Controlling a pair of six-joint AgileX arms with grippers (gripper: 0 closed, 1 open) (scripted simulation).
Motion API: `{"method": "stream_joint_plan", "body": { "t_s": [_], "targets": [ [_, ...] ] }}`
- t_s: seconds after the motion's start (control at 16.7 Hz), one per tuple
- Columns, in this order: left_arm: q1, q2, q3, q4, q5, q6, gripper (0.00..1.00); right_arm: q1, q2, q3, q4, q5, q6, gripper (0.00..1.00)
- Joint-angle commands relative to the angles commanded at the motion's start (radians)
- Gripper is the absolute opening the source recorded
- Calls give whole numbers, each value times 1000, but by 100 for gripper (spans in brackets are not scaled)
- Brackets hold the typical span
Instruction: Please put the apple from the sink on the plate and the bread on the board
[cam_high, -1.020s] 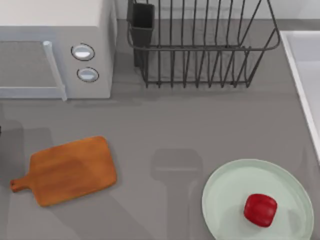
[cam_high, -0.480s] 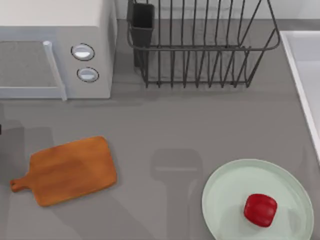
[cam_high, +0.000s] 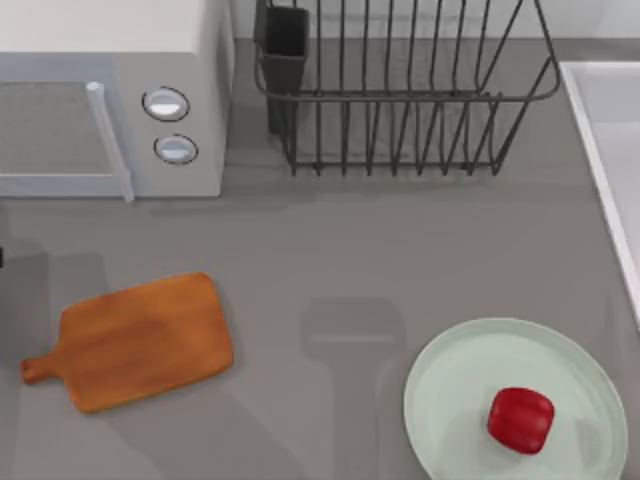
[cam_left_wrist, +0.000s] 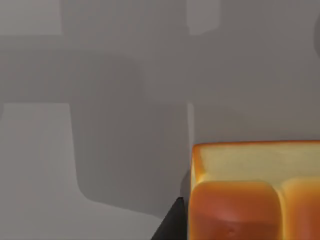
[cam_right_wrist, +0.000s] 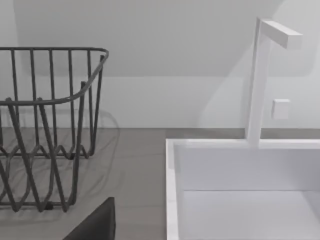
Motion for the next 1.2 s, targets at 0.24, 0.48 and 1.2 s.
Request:
{"method": "stream_joint_plan", "body": {
  "t_s": [0.24,0.48,1.2],
  "targets": [
    [12,-41,12,-34,3,1,0,0,0,0,0,0,0,100],
    [36,-99,84,-123,2,2,0,0,0,0,0,0,0,100],
    [1,-170,250,-403,3,-4,0,0,0,0,0,0,0,100]
  ]
}}
